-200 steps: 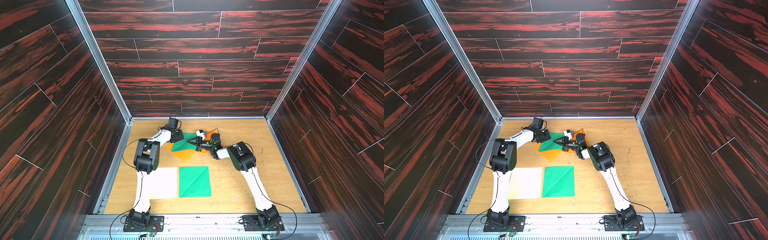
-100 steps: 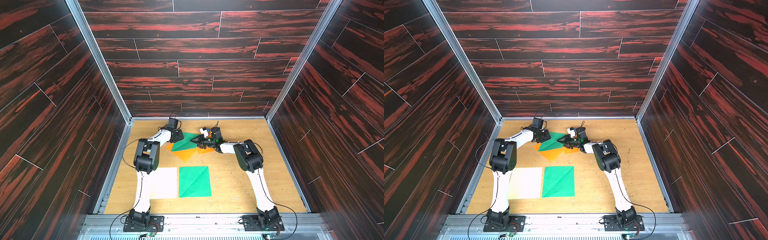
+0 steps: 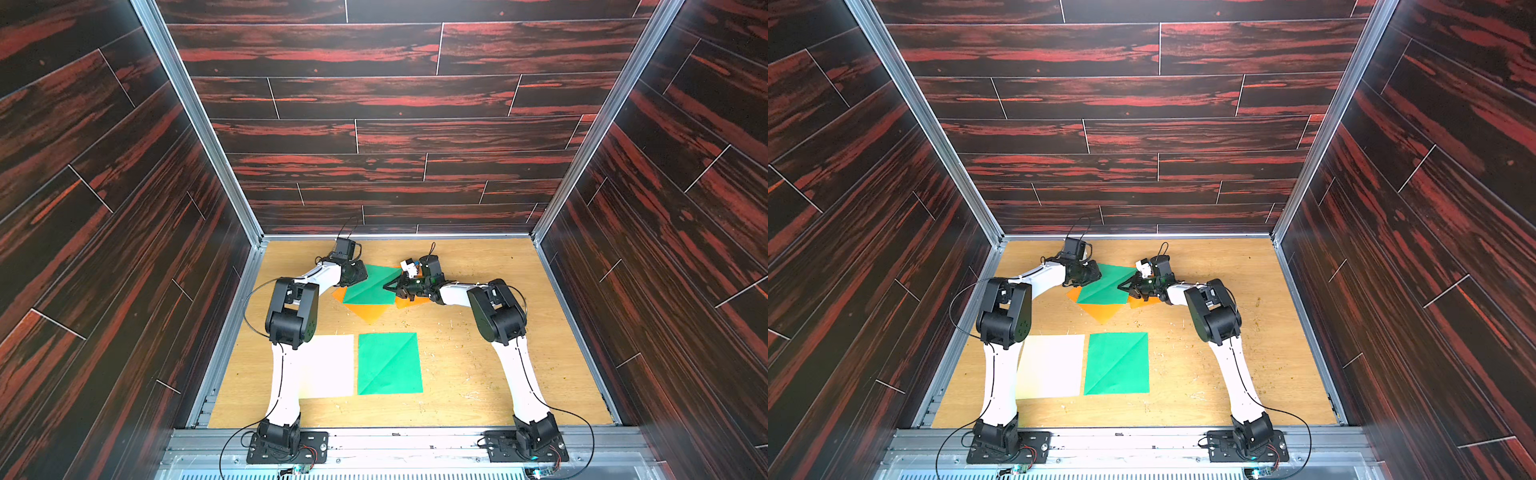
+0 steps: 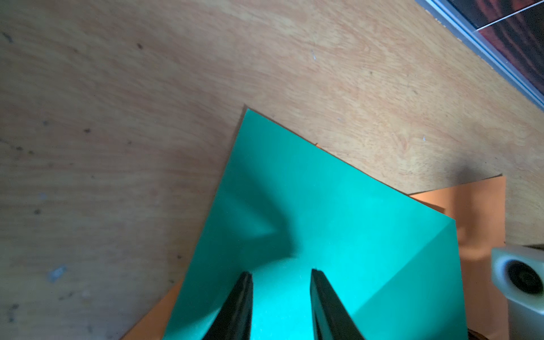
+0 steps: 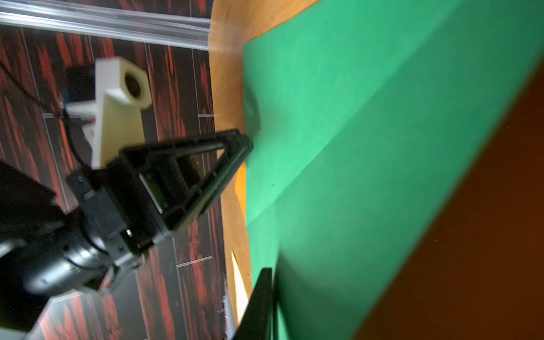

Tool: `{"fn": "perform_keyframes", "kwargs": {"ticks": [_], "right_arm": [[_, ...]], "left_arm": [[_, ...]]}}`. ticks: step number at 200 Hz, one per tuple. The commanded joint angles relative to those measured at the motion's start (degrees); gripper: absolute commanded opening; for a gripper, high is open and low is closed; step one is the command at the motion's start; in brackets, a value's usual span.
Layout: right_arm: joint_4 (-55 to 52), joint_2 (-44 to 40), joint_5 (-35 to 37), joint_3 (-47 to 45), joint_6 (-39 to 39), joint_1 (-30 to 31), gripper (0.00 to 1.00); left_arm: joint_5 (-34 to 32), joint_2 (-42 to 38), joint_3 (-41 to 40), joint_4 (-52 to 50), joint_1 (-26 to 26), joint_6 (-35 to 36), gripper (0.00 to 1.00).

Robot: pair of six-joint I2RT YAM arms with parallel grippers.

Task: Sort the scattered colored papers by color
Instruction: Pick up the colored paper from the center of the board.

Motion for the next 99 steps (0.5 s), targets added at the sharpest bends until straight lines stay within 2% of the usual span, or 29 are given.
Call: {"fn": "perform_keyframes", "kwargs": {"ticks": [1, 27, 99], "right_arm": [[-4.59, 0.95, 0.40, 2.73, -2.59, -0.14, 0.07], [-7.15, 0.70, 0.78, 3.77, -5.15, -0.16, 0.00], [-25.19, -6.16, 5.30, 12.22, -20.61, 2.06, 0.00]], "left_arm": [[1.57, -2.50, -4.12, 0.90, -0.24, -0.15, 0.38], [1.24, -8.55, -7.52, 6.78, -0.15, 0.16, 0.46], [-2.92, -30.61, -17.94, 19.51, -0.21, 1.56, 0.68]]}}
